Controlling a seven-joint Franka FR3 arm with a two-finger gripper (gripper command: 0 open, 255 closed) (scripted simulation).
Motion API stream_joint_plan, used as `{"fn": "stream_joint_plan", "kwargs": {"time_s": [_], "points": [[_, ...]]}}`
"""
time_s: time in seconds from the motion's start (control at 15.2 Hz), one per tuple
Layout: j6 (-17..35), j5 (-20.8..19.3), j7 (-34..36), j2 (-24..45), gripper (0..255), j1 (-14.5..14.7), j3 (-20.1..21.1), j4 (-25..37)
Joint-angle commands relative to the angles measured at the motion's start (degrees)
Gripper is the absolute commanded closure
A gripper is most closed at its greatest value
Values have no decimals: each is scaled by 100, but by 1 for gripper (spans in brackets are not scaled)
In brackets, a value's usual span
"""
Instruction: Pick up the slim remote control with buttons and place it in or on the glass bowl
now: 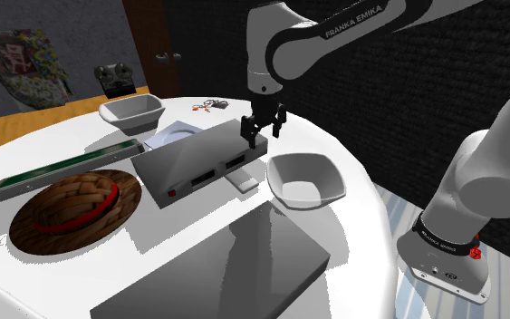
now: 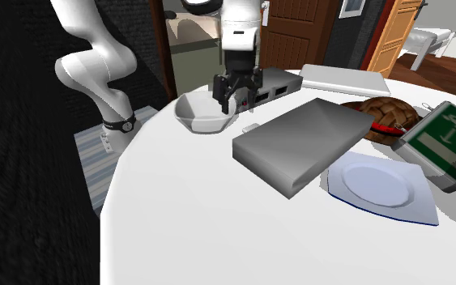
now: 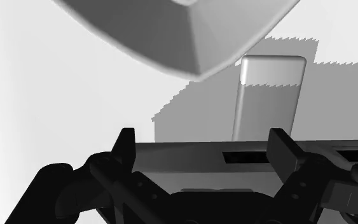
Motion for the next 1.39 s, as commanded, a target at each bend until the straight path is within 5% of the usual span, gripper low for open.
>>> {"fn": "stream_joint_plan", "kwargs": {"time_s": [0.0,0.46,1.32], "points": [[173,-94,225,417,0,52,101,207],[482,-565,910,1969,0,319,241,1291],[989,-705,1007,2292,0,351,200,1089]]}}
